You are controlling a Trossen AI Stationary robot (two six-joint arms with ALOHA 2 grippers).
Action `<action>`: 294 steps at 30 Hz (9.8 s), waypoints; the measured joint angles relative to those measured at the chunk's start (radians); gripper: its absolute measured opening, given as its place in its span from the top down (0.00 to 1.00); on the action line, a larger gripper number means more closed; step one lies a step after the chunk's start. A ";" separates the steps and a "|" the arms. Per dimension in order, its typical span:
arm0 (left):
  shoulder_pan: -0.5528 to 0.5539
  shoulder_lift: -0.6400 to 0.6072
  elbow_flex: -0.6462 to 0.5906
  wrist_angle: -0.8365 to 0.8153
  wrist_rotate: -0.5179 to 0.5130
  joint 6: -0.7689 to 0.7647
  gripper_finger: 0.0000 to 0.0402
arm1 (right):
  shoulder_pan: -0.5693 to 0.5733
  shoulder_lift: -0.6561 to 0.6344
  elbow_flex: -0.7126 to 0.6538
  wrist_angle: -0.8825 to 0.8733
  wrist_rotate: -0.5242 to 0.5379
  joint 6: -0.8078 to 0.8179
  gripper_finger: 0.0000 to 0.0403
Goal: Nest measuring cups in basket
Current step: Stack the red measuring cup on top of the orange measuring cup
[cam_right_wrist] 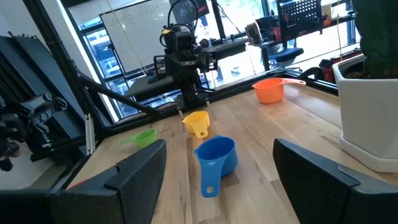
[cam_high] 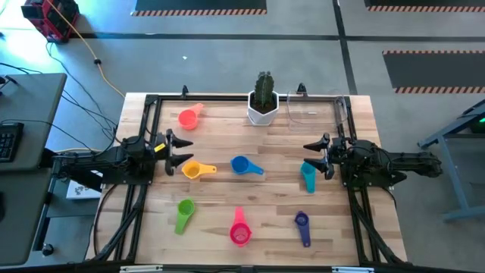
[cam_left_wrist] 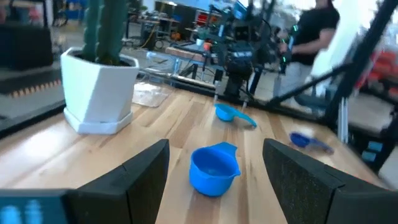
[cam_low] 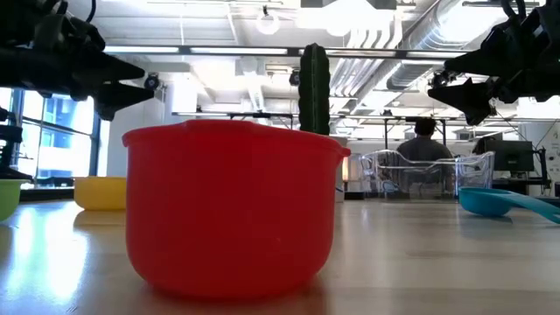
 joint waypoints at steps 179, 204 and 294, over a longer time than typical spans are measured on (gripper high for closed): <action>0.000 0.524 0.632 -0.588 -0.323 -0.553 0.38 | 0.511 1.978 1.533 -0.615 0.034 0.944 0.29; 0.000 0.524 0.632 -0.595 -0.308 -0.577 0.38 | 0.528 2.121 1.529 -0.503 0.007 0.973 0.47; 0.089 1.142 0.920 -0.632 0.082 -0.509 0.38 | -0.025 2.115 1.988 -1.013 0.092 0.441 1.00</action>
